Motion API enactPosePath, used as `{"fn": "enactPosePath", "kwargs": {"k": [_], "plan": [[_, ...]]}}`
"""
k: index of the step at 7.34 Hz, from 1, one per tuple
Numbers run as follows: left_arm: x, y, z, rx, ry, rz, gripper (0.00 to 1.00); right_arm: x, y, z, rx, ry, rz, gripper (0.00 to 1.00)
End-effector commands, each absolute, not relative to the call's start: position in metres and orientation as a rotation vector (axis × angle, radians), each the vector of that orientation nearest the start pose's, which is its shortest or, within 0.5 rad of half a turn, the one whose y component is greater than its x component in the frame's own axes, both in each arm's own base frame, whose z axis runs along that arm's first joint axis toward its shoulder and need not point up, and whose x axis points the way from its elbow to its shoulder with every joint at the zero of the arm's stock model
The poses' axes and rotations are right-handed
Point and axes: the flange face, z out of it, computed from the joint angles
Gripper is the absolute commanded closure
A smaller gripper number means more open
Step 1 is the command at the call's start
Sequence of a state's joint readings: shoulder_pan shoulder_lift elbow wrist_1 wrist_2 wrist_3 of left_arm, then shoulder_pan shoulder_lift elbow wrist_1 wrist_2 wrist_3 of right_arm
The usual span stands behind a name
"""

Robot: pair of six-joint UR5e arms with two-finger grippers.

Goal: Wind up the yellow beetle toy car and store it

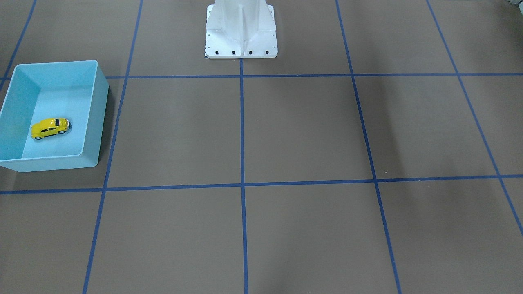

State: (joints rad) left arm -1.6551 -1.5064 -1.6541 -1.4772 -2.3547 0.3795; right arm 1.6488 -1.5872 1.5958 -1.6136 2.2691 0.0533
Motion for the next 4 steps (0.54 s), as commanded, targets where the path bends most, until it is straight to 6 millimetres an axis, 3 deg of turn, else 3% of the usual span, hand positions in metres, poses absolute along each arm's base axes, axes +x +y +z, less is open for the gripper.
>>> {"fn": "enactPosePath", "kwargs": {"k": [1,3,4], "plan": [[-0.101,-0.452,0.656,0.112,0.781,0.253,0.00,0.107,-0.479,0.677,0.022,-0.683,0.132,0.00],[-0.101,-0.452,0.657,0.113,0.781,0.253,0.00,0.084,-0.495,0.668,0.024,-0.682,0.077,0.00],[-0.101,-0.454,0.654,0.116,0.780,0.255,0.00,0.083,-0.496,0.667,0.021,-0.683,0.084,0.00]]}}
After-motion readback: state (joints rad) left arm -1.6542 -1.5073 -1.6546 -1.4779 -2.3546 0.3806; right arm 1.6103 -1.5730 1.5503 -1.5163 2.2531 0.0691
